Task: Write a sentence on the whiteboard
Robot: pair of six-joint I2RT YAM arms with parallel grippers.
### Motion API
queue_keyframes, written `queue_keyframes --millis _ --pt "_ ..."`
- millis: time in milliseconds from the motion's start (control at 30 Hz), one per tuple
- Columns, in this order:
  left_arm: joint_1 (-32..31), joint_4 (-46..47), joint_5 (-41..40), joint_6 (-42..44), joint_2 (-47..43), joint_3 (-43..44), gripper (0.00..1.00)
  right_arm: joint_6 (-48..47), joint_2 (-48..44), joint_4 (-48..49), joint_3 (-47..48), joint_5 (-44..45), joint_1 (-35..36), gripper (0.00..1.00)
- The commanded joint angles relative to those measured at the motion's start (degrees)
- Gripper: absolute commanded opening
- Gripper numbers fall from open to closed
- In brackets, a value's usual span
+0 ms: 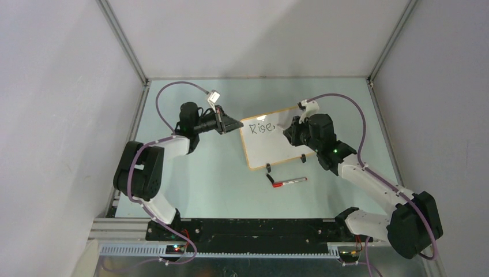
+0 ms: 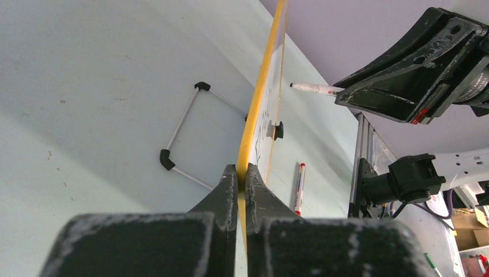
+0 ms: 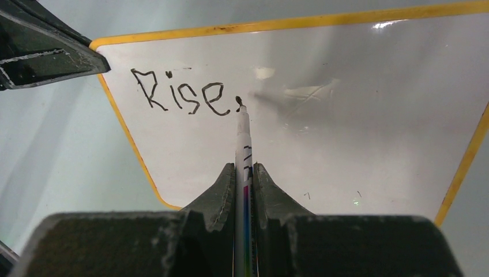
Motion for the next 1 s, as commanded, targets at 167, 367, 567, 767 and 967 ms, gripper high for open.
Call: queue_keyframes --millis 167,367,567,767,967 --pt "0.46 0.64 -0.13 1.41 -1.42 0.74 0.01 0.79 0.26 -0.14 2.80 2.83 -0.98 0.00" --pt "0.44 0.59 -0.02 1.38 -1.40 0.92 0.01 1.04 0.57 0.36 2.80 3.17 -1.50 0.00" --pt "0.45 -0.27 -0.04 1.92 -1.59 1.16 0.01 1.20 1.32 1.68 2.88 2.90 -1.57 0.00" --pt "0.46 -0.26 0.01 2.00 -1.63 1.22 0.01 1.16 1.70 3.28 3.04 2.75 -1.66 0.00" --pt "0.43 -0.31 0.06 1.93 -1.72 1.18 0.01 1.07 2.32 3.14 3.86 2.40 -1.78 0.00"
